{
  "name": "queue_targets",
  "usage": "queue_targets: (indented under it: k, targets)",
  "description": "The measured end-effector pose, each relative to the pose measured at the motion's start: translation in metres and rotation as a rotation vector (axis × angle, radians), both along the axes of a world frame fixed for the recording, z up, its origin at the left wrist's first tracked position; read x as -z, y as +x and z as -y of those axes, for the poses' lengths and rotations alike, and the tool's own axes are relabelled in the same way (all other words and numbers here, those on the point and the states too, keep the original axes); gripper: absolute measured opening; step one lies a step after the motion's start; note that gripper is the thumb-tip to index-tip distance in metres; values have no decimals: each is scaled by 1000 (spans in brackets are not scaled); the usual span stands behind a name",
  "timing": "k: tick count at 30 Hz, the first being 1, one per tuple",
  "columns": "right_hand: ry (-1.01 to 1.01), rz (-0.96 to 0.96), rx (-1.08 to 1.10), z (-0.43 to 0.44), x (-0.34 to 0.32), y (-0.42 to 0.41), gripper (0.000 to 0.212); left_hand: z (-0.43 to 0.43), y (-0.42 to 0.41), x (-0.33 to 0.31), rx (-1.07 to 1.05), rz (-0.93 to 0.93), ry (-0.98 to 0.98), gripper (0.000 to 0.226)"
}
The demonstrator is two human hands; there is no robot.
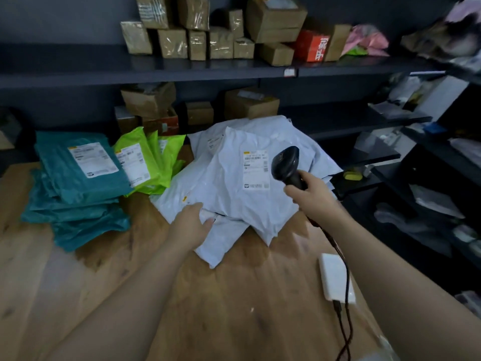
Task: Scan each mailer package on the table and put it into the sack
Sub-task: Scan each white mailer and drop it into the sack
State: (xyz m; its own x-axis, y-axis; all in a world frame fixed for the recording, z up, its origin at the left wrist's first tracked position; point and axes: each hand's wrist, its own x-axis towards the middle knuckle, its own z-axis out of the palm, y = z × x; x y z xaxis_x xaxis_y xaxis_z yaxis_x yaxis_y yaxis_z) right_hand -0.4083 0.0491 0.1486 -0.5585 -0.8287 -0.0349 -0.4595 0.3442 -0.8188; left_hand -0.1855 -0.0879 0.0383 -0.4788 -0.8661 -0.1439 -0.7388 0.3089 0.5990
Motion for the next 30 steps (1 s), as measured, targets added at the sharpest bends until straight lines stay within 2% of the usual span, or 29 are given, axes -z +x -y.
queue_targets:
  k: [3, 5, 8, 9, 12, 13, 15, 18, 19, 22, 27, 30]
  targets:
    - [6, 83, 0, 23, -4, -30, 23, 33, -49, -16, -75, -74, 70, 68]
    - [-6, 177, 1, 36, -1, -45, 19, 58, -78, -20, -155, -106, 123, 82]
    - [-20, 296, -11, 51, 5, -62, 9, 86, -109, -14, -230, -8, 147, 89]
    - [-19, 313, -17, 55, 7, -66, 9, 92, -118, -14, -232, 3, 169, 92]
    - [-1, 334, -36, 64, 13, -77, 14, 105, -141, -8, -297, -123, 255, 100]
    - [6, 339, -42, 67, 14, -80, 17, 107, -146, -8, -313, -102, 247, 101]
    - [16, 364, -49, 71, 17, -84, 26, 112, -151, -5, -302, -63, 253, 93]
    - [22, 392, -59, 74, 18, -86, 30, 107, -154, -5, -272, -299, 293, 38]
    - [23, 398, -61, 74, 18, -86, 29, 104, -153, -6, -263, -339, 284, 28]
    - [16, 422, -81, 70, 15, -81, 27, 89, -139, -18, -226, -400, 214, 29]
    - [-15, 433, -156, 55, 4, -48, 19, 52, -76, -38, -183, -502, 330, 45]
    - [10, 480, -222, 47, 0, -16, 18, 31, -26, -30, -277, -582, 303, 33]
